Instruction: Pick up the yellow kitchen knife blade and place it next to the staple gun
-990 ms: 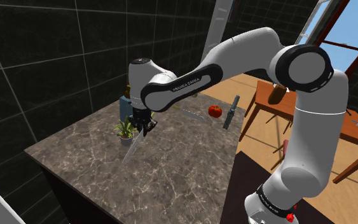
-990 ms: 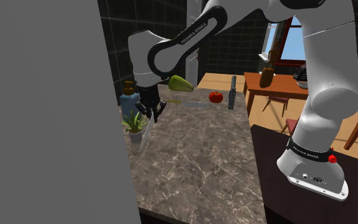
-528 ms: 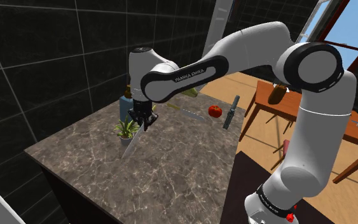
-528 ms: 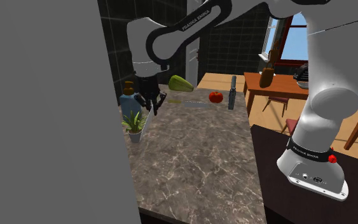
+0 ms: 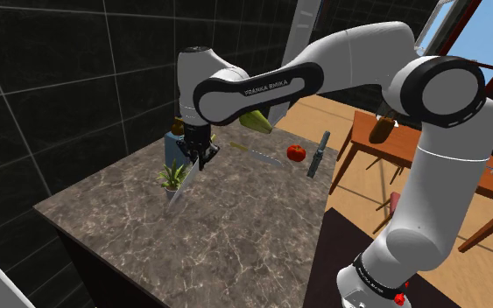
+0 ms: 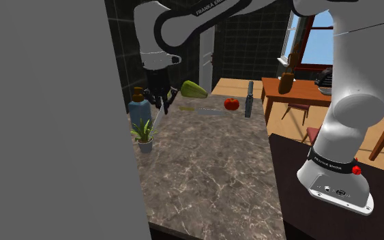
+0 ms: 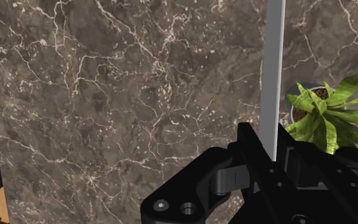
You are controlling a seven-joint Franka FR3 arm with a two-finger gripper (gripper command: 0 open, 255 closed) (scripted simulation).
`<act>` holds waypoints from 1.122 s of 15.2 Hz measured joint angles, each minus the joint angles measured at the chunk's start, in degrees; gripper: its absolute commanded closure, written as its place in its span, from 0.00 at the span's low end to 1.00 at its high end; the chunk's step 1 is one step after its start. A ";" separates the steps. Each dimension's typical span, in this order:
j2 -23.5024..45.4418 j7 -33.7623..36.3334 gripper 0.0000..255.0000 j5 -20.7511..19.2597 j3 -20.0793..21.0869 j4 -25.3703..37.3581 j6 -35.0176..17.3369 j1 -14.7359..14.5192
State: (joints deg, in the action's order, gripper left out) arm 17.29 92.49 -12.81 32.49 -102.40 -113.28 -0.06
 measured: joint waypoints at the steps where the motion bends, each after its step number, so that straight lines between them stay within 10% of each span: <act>1: -0.19 -0.13 1.00 0.16 0.06 0.49 0.64 0.01; 10: -2.22 -1.28 1.00 1.64 0.59 4.78 6.58 0.20; 17: -8.30 -10.10 1.00 4.80 -1.78 -2.24 4.02 6.50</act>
State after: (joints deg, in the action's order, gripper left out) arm 8.99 82.39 -8.01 30.70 -104.64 -109.26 6.43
